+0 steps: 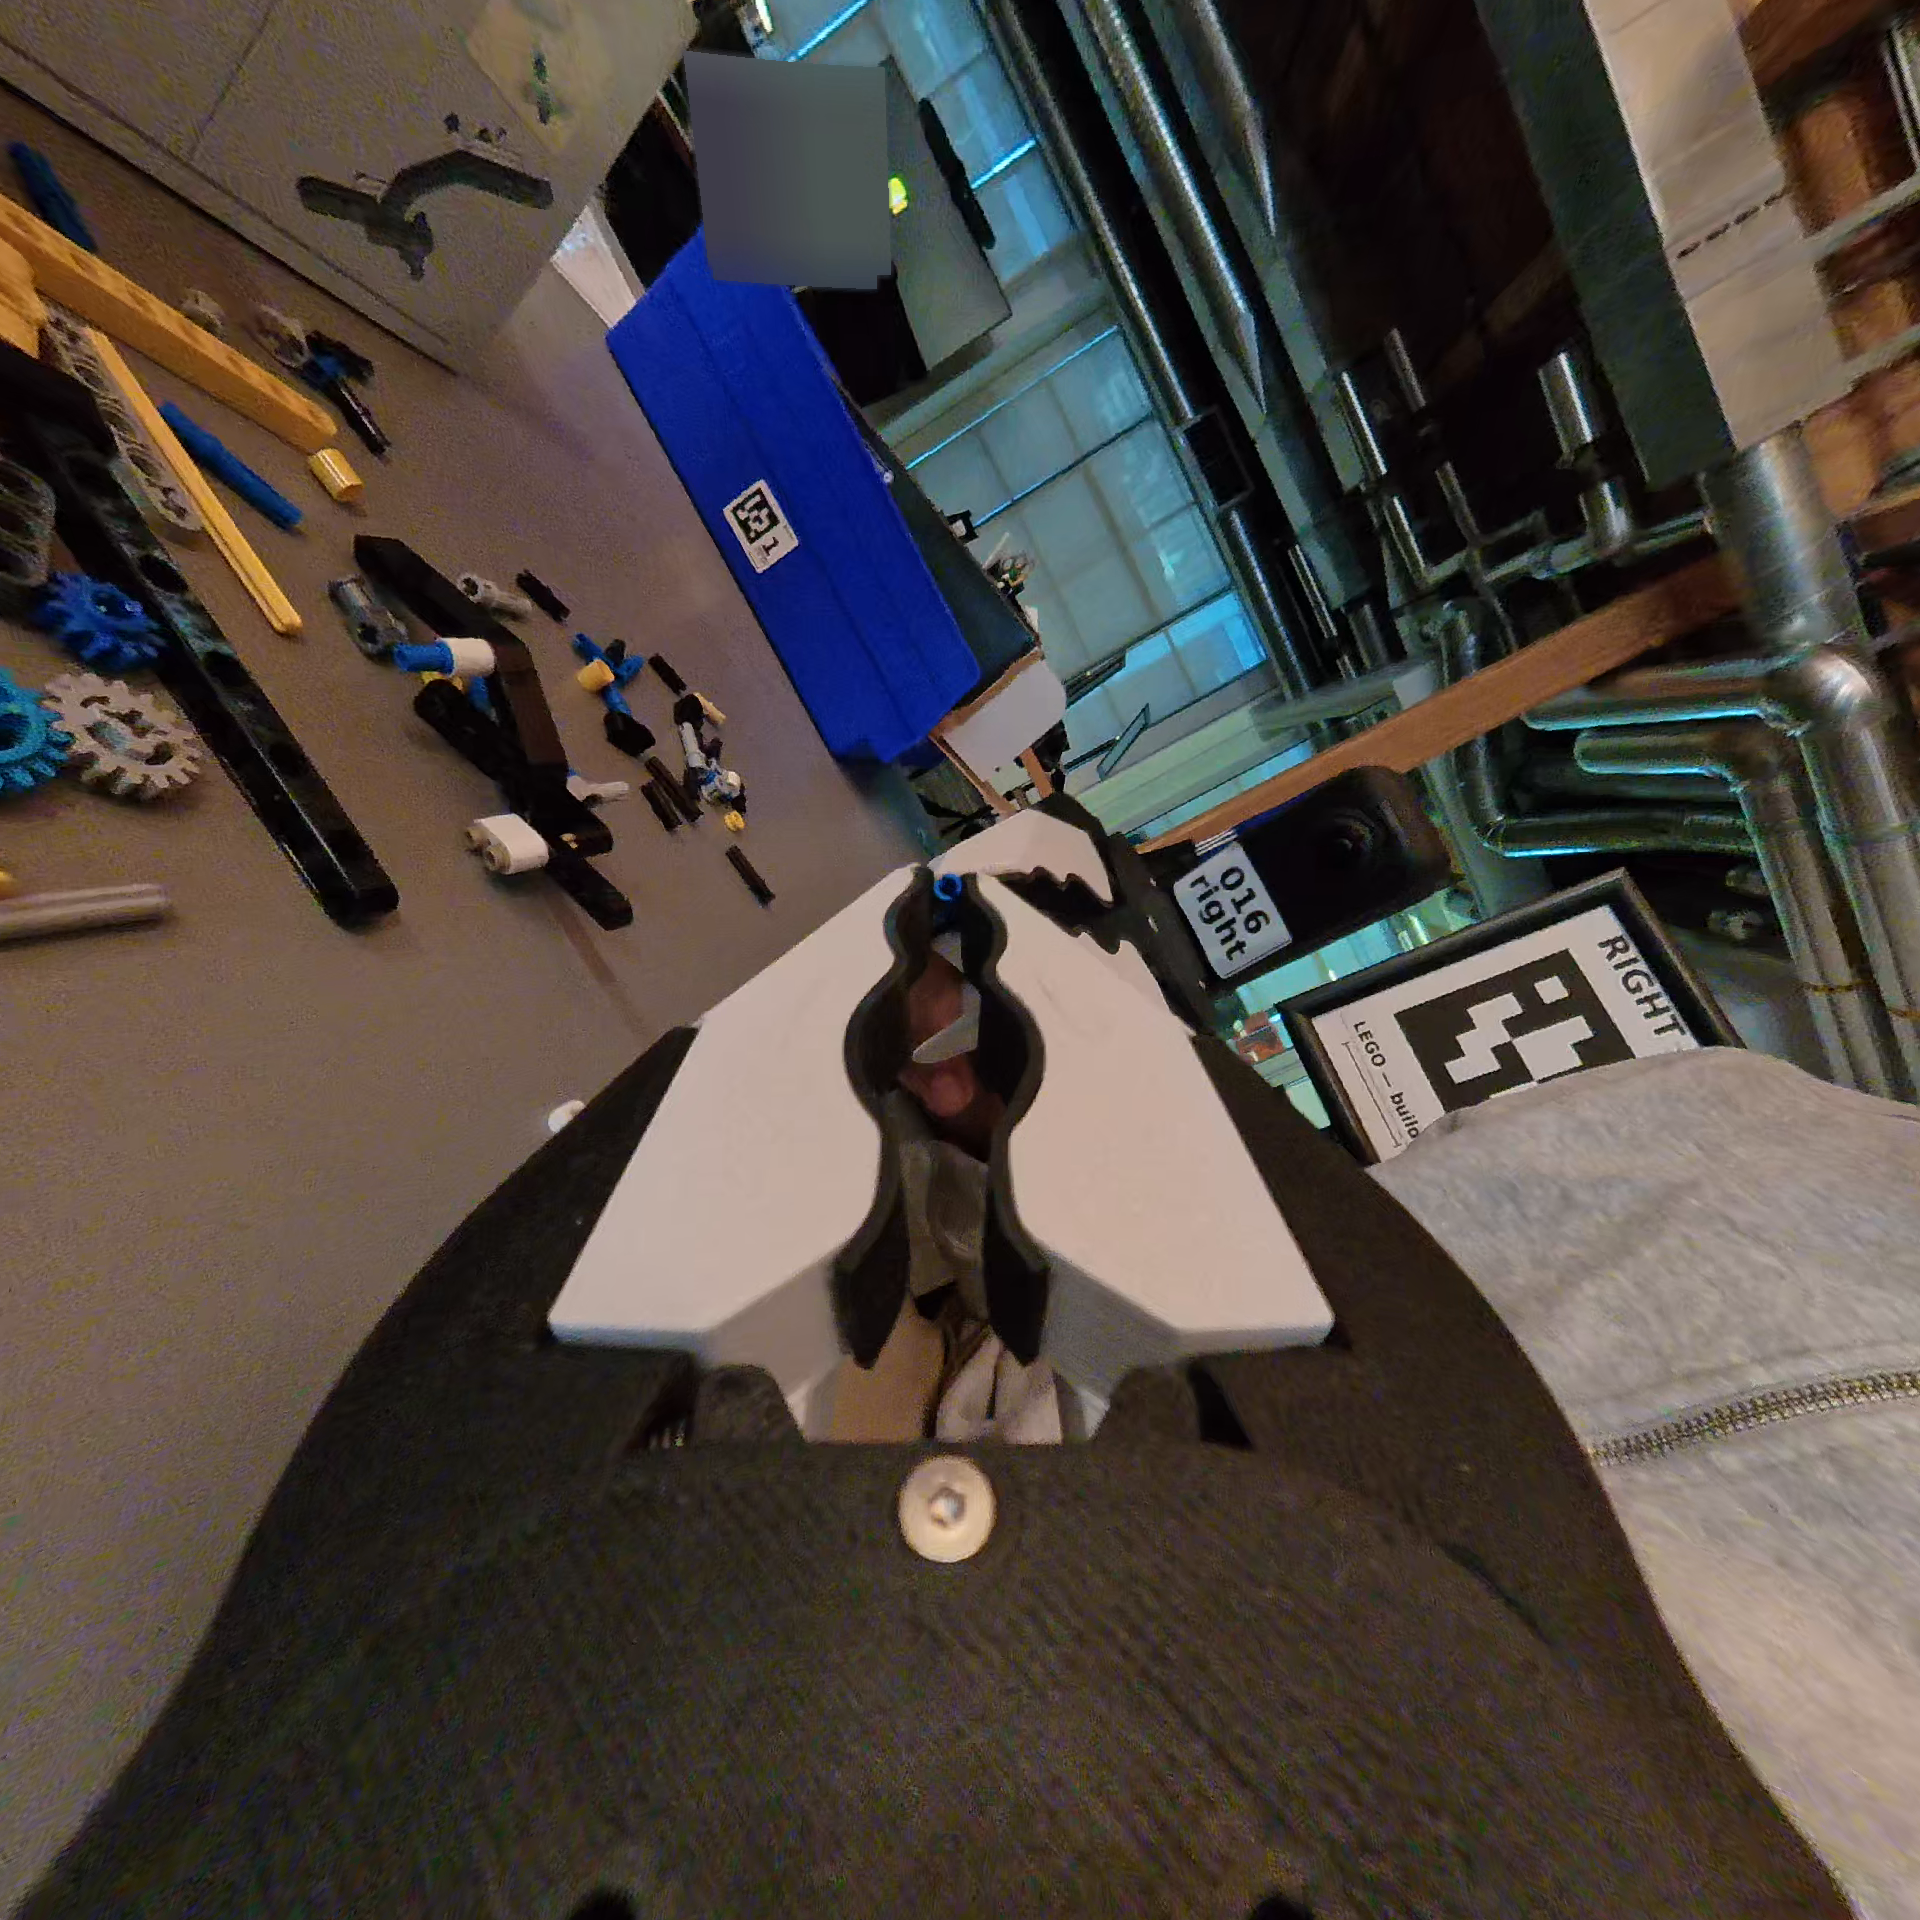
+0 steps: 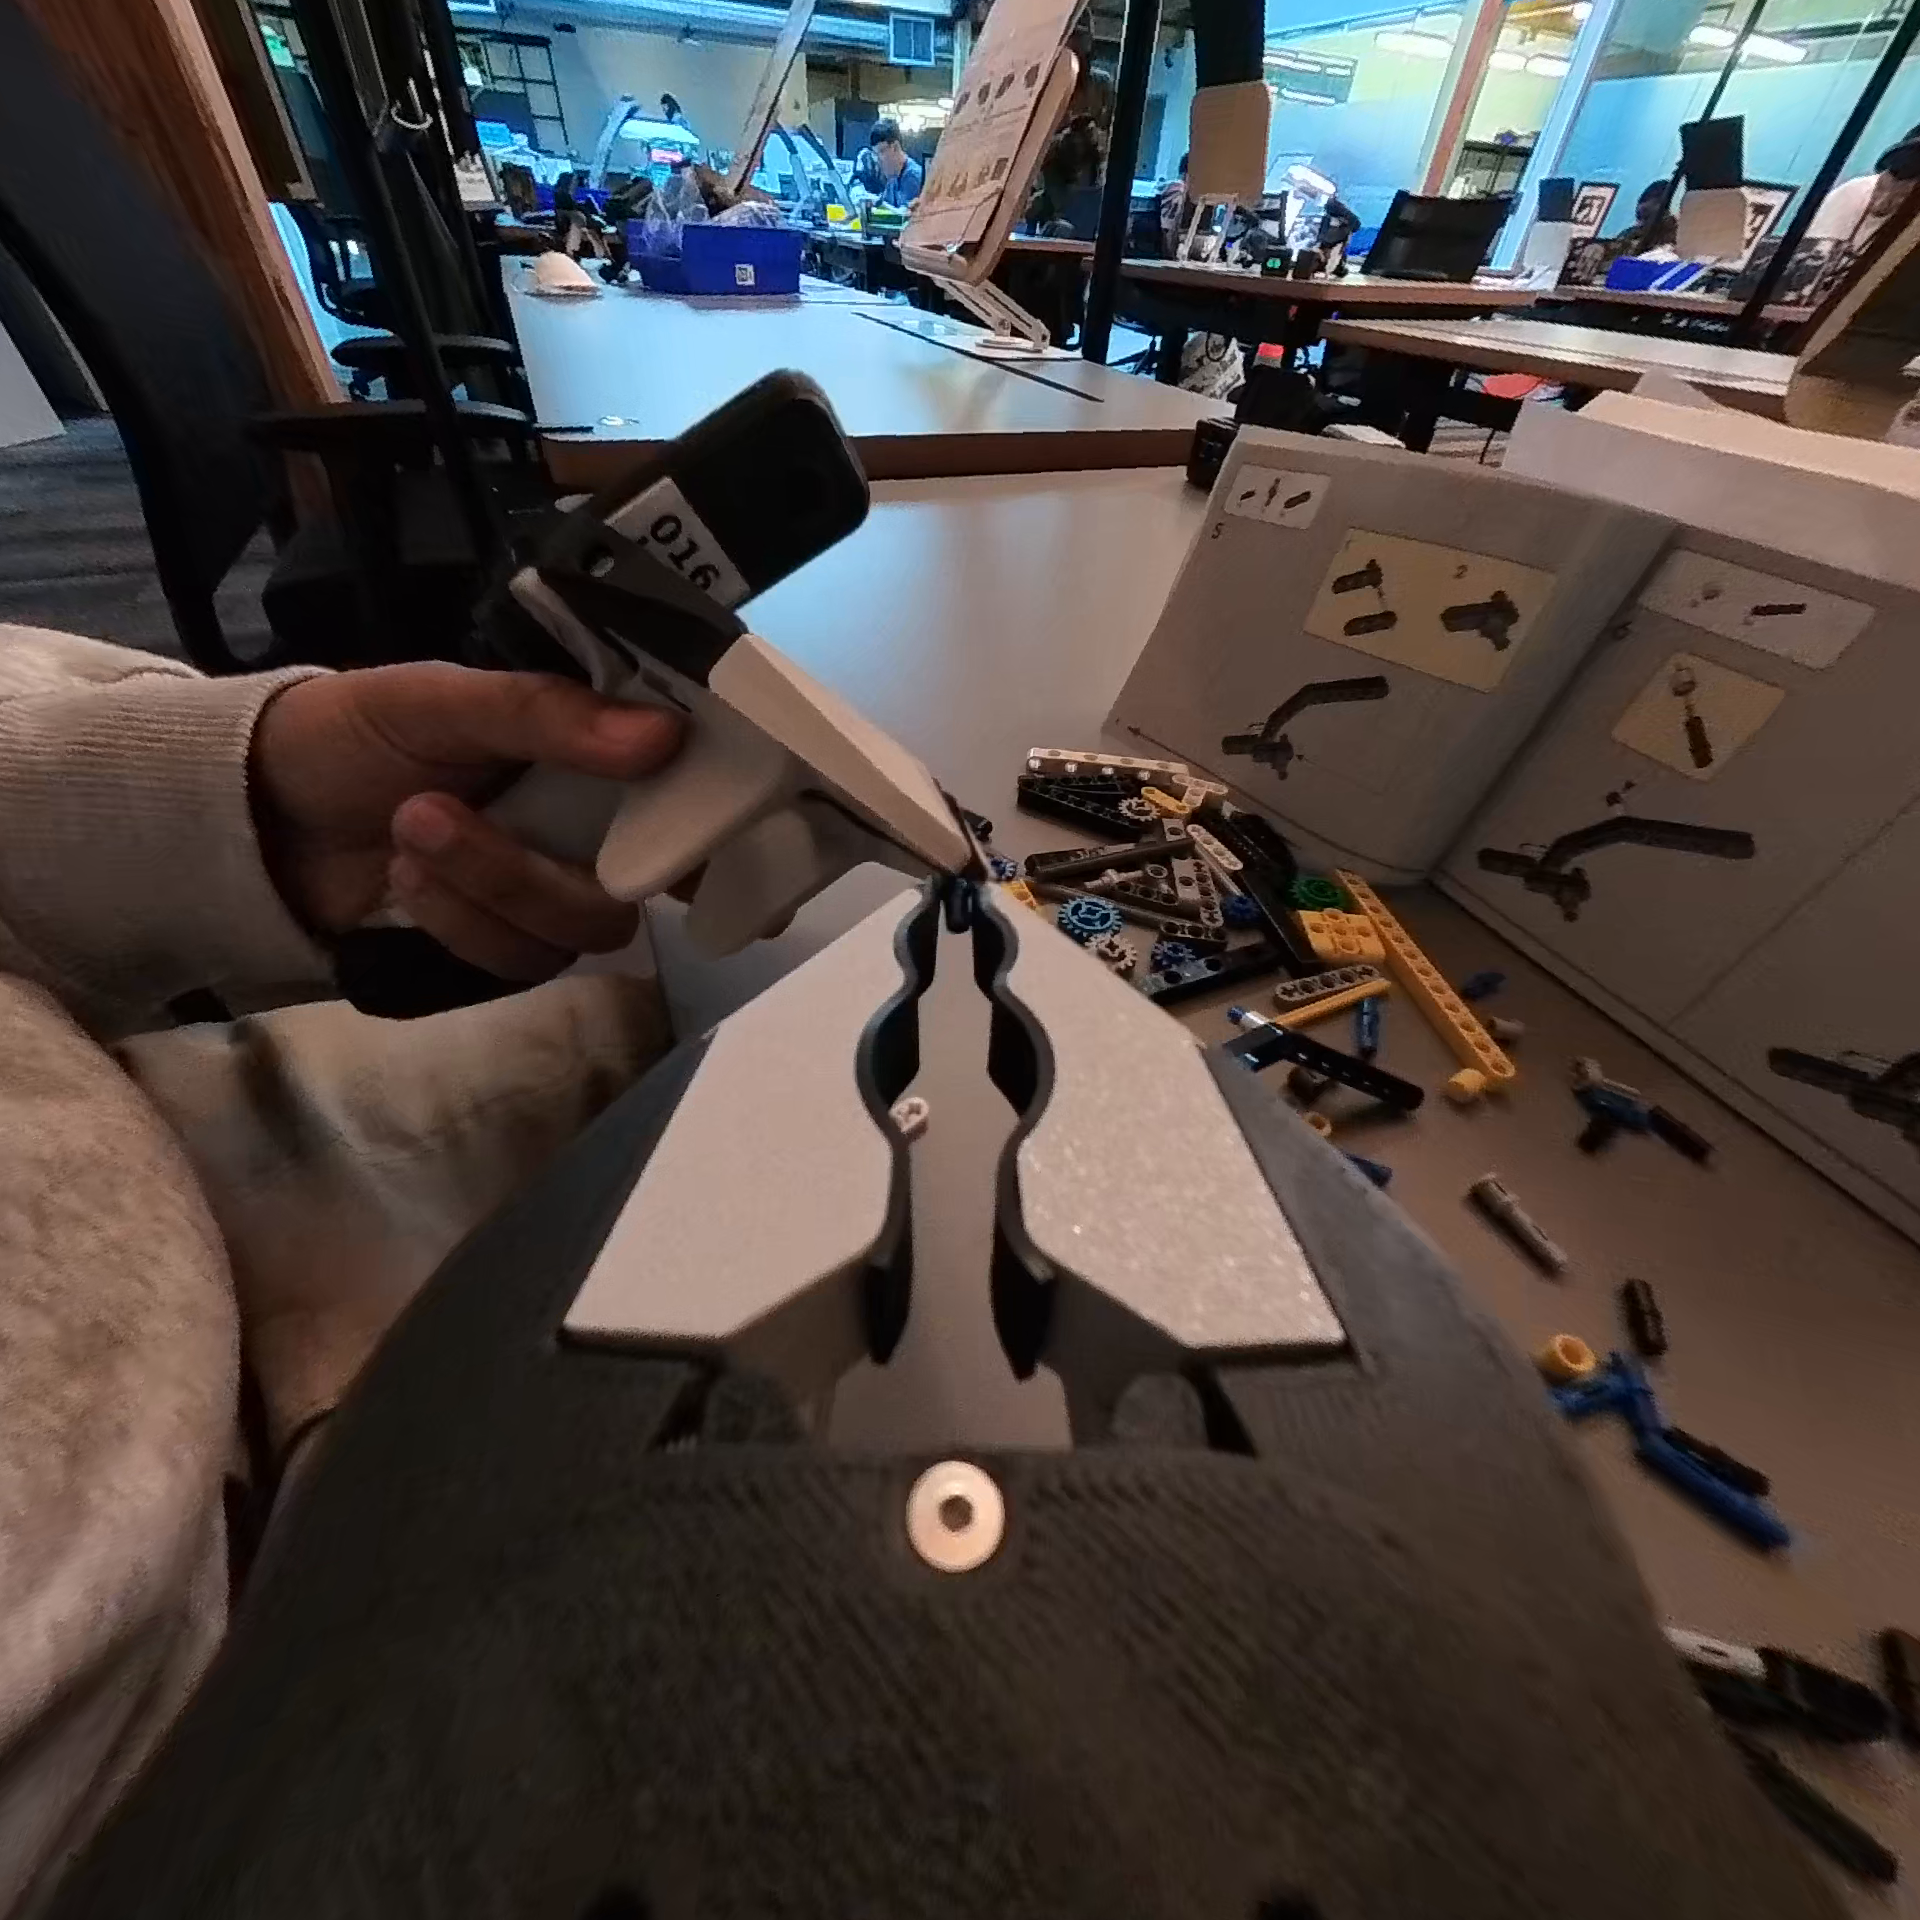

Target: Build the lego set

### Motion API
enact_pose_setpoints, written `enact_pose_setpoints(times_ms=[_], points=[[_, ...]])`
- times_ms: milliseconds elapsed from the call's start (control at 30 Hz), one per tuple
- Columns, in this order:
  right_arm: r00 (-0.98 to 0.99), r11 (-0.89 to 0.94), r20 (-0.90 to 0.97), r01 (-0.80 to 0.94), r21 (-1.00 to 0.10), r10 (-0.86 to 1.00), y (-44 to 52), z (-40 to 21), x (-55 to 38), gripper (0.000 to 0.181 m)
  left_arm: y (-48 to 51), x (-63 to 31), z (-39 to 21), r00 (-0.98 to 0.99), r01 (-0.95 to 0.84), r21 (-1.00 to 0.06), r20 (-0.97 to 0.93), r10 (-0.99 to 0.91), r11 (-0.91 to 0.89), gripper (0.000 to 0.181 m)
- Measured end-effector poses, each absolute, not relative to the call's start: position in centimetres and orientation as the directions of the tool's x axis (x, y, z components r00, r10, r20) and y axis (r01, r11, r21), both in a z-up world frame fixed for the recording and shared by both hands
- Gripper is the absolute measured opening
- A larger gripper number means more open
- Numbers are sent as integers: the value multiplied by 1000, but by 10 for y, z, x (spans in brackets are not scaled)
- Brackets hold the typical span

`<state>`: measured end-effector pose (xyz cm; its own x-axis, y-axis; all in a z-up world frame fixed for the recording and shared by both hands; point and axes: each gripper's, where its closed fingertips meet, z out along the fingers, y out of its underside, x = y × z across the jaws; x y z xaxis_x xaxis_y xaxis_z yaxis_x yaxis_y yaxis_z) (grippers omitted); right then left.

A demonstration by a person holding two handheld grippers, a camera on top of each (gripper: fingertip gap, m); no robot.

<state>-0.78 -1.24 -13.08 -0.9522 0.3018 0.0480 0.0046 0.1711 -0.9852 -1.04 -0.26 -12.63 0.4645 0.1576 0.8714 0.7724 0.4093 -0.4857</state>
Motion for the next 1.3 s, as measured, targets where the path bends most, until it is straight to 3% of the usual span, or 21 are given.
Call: enact_pose_setpoints(times_ms=[433, 700, 1300], points=[[-930, 89, -61, 99, -991, 363, -5, -124, -21, 28, -11, -13, -119, 497, 735, -501, 856, 139, 457, 3], [-937, 137, -51, 104, -985, 346, -9, -131, -17, 31, -14, -10, -122, 563, 694, -581, 806, 183, 425, 3], [-933, 140, -83, 140, -980, 350, -9, -134, -21, 32, -21, -15, -122, 572, 670, -578, 802, 173, 465, 3]])
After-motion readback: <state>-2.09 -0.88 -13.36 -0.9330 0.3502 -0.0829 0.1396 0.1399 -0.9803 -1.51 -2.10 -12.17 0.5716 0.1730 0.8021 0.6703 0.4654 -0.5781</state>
